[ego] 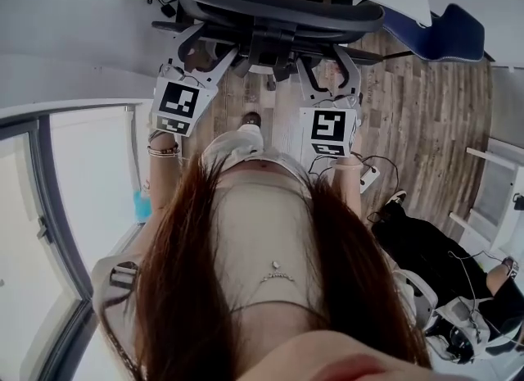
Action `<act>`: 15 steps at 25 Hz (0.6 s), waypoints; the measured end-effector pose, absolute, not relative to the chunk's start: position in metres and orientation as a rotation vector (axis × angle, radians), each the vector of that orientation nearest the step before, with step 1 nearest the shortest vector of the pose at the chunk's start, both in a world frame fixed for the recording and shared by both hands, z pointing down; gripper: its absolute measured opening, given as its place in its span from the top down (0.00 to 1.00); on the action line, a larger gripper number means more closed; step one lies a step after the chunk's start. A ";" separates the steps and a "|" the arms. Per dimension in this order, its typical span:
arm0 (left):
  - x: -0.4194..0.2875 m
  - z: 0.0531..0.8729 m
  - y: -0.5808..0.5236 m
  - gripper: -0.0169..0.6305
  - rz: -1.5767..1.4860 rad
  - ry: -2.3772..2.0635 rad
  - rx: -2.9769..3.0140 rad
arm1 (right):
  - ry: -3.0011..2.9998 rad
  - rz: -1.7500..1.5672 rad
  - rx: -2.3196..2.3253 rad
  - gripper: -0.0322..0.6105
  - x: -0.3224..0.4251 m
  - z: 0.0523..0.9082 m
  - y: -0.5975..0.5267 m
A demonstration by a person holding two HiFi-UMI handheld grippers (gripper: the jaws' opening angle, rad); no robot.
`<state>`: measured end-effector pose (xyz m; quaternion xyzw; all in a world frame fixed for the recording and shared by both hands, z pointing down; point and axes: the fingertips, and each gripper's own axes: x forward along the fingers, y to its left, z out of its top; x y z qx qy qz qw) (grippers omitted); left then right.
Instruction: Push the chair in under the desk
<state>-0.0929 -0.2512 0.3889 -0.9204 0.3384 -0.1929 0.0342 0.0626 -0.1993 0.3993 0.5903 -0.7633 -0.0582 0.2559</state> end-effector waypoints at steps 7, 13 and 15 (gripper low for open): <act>-0.093 0.389 -0.254 0.56 -0.543 1.026 -2.832 | -2.080 -0.170 1.617 0.56 0.061 0.400 -0.202; -0.092 0.387 -0.256 0.56 -0.516 1.015 -2.845 | -2.078 -0.182 1.628 0.56 0.062 0.399 -0.203; -0.092 0.385 -0.256 0.56 -0.513 1.010 -2.849 | -2.075 -0.181 1.628 0.56 0.061 0.397 -0.202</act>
